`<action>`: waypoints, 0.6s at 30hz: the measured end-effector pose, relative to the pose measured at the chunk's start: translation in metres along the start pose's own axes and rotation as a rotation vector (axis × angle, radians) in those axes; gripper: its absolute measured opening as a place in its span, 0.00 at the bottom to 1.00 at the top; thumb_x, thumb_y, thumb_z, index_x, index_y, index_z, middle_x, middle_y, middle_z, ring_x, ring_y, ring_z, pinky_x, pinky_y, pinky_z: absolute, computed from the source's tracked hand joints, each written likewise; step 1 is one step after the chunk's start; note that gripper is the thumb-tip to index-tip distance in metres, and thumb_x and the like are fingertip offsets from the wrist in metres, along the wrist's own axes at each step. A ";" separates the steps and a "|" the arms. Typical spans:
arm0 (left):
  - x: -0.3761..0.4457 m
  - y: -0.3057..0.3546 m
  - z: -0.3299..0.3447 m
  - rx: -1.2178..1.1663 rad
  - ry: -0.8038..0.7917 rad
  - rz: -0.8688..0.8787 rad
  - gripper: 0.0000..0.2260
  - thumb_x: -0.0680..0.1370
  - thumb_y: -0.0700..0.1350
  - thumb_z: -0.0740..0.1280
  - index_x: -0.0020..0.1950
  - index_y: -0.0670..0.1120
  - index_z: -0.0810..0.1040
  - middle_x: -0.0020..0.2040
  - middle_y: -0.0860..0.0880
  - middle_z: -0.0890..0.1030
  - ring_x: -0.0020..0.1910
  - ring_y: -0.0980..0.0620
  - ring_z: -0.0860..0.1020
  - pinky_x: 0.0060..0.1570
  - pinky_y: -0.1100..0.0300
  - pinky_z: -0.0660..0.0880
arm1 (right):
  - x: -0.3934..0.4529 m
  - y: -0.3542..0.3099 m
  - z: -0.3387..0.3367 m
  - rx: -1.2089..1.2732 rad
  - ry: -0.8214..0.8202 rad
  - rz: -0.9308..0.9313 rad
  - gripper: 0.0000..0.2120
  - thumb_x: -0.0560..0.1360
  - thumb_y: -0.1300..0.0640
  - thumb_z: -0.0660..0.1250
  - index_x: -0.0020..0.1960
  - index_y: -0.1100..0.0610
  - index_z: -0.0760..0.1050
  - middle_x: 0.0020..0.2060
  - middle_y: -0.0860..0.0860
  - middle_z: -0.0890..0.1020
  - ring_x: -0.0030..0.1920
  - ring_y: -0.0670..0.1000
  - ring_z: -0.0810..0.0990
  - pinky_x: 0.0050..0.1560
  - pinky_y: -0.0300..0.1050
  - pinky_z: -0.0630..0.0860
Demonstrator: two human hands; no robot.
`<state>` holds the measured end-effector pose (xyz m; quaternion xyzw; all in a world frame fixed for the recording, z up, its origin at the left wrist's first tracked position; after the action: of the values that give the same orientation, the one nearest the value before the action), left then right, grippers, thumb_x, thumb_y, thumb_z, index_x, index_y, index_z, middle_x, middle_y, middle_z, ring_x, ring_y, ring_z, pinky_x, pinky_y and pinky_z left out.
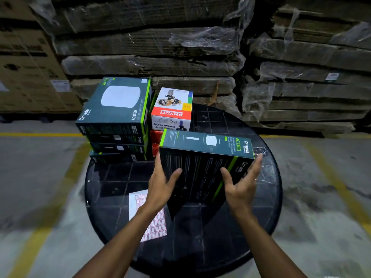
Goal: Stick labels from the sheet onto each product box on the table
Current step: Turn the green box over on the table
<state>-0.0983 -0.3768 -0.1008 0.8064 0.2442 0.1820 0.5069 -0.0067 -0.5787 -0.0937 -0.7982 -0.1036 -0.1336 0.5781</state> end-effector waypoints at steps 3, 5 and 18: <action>0.005 -0.011 0.002 -0.009 -0.036 -0.059 0.41 0.73 0.63 0.66 0.79 0.51 0.50 0.75 0.48 0.66 0.72 0.48 0.67 0.70 0.52 0.66 | -0.007 0.016 0.009 0.113 -0.051 0.177 0.45 0.72 0.52 0.73 0.78 0.46 0.47 0.75 0.40 0.56 0.75 0.37 0.54 0.74 0.36 0.56; 0.007 -0.013 0.003 -0.003 -0.060 -0.059 0.43 0.73 0.66 0.65 0.79 0.52 0.48 0.76 0.47 0.65 0.73 0.47 0.66 0.70 0.51 0.65 | -0.015 0.029 0.014 0.115 -0.064 0.233 0.42 0.71 0.47 0.72 0.78 0.52 0.55 0.75 0.46 0.62 0.75 0.46 0.60 0.76 0.47 0.58; 0.016 -0.001 0.007 0.587 -0.061 -0.120 0.29 0.79 0.65 0.56 0.71 0.45 0.63 0.59 0.39 0.80 0.56 0.35 0.77 0.52 0.49 0.70 | -0.005 0.033 0.003 -0.362 -0.155 0.336 0.35 0.77 0.42 0.65 0.75 0.59 0.59 0.69 0.59 0.70 0.69 0.60 0.65 0.67 0.54 0.64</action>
<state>-0.0817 -0.3719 -0.1040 0.9077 0.3182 0.0490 0.2691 -0.0001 -0.5865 -0.1257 -0.9026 0.0120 0.0095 0.4302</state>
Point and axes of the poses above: each hand's wrist, its own x-axis towards the middle knuckle, its own z-axis out of the palm, y = z × x, the point moved 3 cm from there along x, towards the middle knuckle
